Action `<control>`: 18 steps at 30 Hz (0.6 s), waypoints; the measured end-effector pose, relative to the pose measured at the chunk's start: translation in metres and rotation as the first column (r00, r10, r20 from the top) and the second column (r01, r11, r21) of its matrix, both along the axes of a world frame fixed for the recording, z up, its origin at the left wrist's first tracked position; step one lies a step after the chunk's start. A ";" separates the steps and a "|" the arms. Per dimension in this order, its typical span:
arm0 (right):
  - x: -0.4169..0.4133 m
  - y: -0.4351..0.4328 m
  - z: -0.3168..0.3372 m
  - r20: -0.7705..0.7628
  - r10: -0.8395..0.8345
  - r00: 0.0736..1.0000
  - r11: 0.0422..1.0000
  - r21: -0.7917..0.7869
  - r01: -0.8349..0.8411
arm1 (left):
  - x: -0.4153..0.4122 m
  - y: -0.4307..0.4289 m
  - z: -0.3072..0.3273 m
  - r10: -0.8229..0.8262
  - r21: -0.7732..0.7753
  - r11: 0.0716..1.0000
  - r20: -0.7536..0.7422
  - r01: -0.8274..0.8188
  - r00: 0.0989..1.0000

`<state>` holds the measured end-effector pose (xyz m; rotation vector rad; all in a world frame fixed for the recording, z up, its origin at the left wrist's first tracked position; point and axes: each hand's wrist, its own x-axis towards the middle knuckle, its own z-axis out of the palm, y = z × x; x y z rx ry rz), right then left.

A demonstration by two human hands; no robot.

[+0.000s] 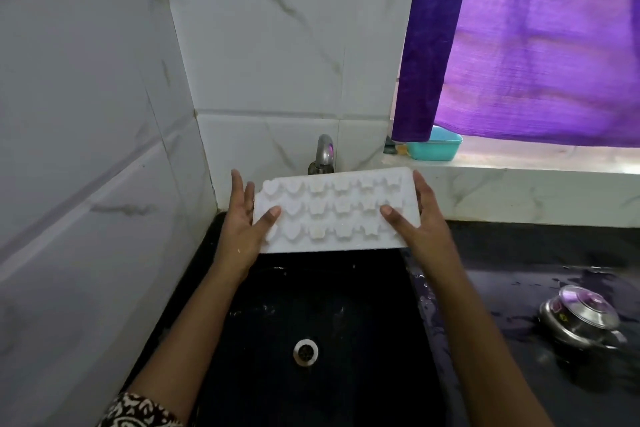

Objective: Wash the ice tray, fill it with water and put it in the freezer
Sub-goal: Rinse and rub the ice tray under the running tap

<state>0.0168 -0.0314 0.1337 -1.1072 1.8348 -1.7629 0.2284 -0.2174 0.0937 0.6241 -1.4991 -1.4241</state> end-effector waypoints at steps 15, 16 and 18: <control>0.009 -0.024 -0.057 -0.257 -0.125 0.958 0.900 0.378 0.219 | -0.011 0.021 -0.061 0.270 0.019 0.956 0.324 -0.291 0.907; 0.012 -0.020 -0.044 -0.300 -0.163 0.940 0.941 0.239 0.239 | -0.009 0.025 -0.044 0.342 -0.081 0.940 0.214 -0.332 0.915; 0.026 -0.011 -0.042 -0.331 -0.257 0.908 0.964 -0.014 0.267 | -0.002 0.039 -0.030 0.438 -0.298 0.863 0.039 -0.408 0.898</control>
